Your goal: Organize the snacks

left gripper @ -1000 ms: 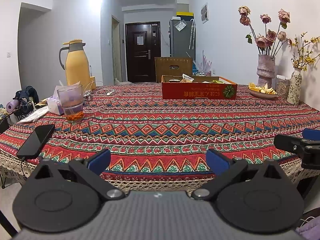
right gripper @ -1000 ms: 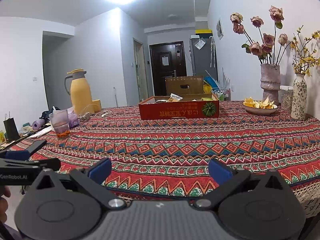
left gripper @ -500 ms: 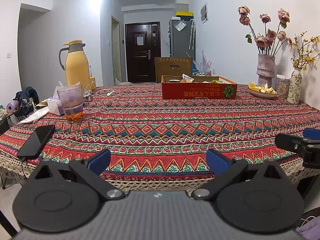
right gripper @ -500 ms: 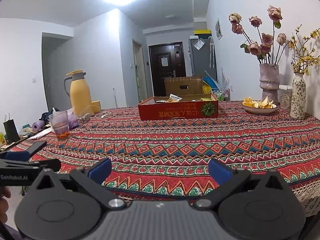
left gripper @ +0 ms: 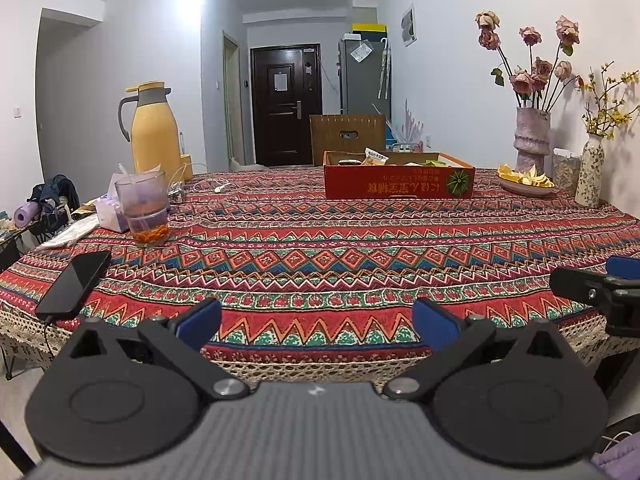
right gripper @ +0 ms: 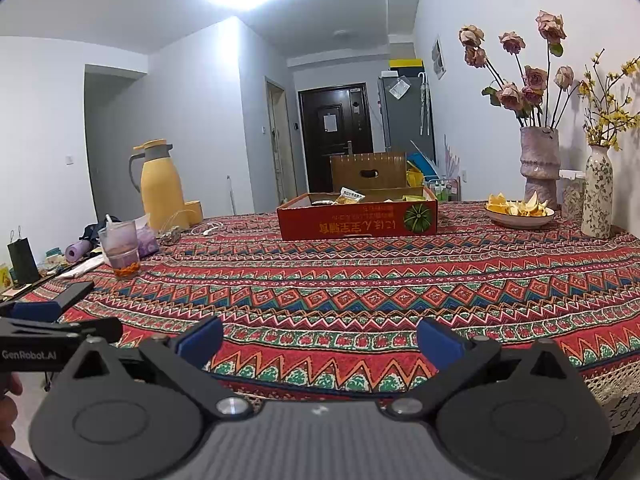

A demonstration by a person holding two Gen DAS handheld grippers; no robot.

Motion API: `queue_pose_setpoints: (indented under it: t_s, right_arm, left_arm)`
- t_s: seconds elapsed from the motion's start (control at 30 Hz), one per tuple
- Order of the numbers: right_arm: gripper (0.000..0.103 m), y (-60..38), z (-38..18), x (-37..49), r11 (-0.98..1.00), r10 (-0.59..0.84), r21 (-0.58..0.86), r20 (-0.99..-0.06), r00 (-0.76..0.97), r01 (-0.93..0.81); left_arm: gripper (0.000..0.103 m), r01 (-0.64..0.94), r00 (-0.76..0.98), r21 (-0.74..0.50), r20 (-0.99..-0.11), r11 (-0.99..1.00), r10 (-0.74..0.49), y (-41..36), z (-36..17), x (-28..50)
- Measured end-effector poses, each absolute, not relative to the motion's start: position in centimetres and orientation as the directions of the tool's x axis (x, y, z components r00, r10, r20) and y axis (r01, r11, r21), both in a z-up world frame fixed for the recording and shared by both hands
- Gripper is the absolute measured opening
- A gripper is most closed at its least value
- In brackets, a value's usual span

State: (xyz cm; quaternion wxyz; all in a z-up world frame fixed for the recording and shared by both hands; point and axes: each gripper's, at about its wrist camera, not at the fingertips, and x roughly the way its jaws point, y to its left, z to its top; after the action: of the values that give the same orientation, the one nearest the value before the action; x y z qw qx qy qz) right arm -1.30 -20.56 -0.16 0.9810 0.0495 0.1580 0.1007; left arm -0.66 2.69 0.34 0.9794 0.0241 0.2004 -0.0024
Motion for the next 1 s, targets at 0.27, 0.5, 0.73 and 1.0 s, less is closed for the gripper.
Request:
queue_pose_setpoints:
  t_s: [0.27,0.5,0.73,1.0]
  right_arm:
    - [0.103,-20.85,-0.05,-1.16,0.974,0.217,0.136,-0.300,0.929,-0.183]
    - [0.103,-21.00,0.03,-1.18,0.973,0.219,0.140,-0.295,0.930,-0.184]
    - [0.103,-20.96,0.01,-1.20,0.973,0.217,0.138,-0.294,0.931,-0.183]
    - [0.103,-20.97,-0.08,-1.09,0.972,0.221,0.142,-0.299,0.928,-0.185]
  left_arm:
    - [0.103,0.014,0.920,0.048,-0.391,0.999,0.006,2.67,0.40,-0.63]
    - [0.103,0.014,0.921,0.048,-0.391,0.999,0.006,2.73,0.50,-0.56]
    - [0.103,0.012,0.921,0.049,-0.389,0.999,0.008,2.82,0.57,-0.46]
    - [0.103,0.013,0.921,0.049,-0.389,0.999,0.007,2.87,0.60,-0.48]
